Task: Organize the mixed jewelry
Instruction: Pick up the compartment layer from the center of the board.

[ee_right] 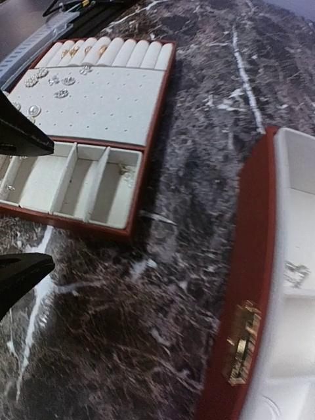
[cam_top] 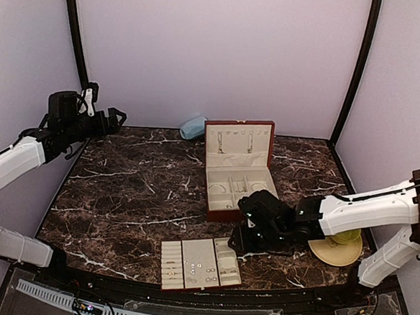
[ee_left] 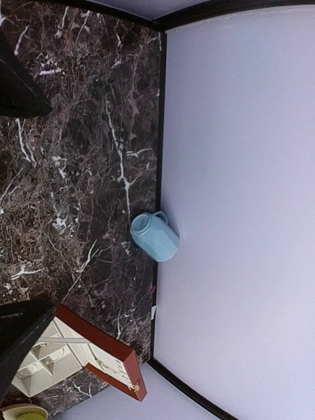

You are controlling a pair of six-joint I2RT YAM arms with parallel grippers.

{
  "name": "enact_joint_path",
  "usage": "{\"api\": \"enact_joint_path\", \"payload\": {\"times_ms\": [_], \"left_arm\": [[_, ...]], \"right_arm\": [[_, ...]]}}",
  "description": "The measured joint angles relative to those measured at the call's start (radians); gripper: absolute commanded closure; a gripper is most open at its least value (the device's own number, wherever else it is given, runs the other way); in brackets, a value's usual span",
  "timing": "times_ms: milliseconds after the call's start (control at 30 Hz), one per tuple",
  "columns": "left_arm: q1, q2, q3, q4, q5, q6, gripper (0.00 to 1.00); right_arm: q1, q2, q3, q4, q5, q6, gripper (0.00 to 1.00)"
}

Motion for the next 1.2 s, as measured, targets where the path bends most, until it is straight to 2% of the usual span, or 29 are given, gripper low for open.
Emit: {"api": "enact_joint_path", "payload": {"times_ms": [233,533,633,900,1200], "left_arm": [[0.049,-0.031,0.029,-0.073,-0.007,0.038,0.01],[0.051,-0.042,-0.008,-0.097,-0.048,0.089,0.01],[0.053,-0.077,-0.019,-0.102,-0.074,0.106,0.01],[0.055,-0.129,-0.025,-0.103,-0.113,0.133,0.01],[0.055,-0.133,-0.032,-0.103,-0.135,0.136,0.01]], "right_arm": [[0.116,0.190,0.146,-0.153,0.046,0.072,0.59],[0.154,0.206,0.174,-0.283,0.072,0.173,0.69],[0.156,0.225,0.182,-0.300,0.076,0.186,0.77],[0.156,0.316,0.263,-0.332,0.102,0.193,0.84],[0.156,0.352,0.288,-0.360,0.124,0.207,0.97]]}}
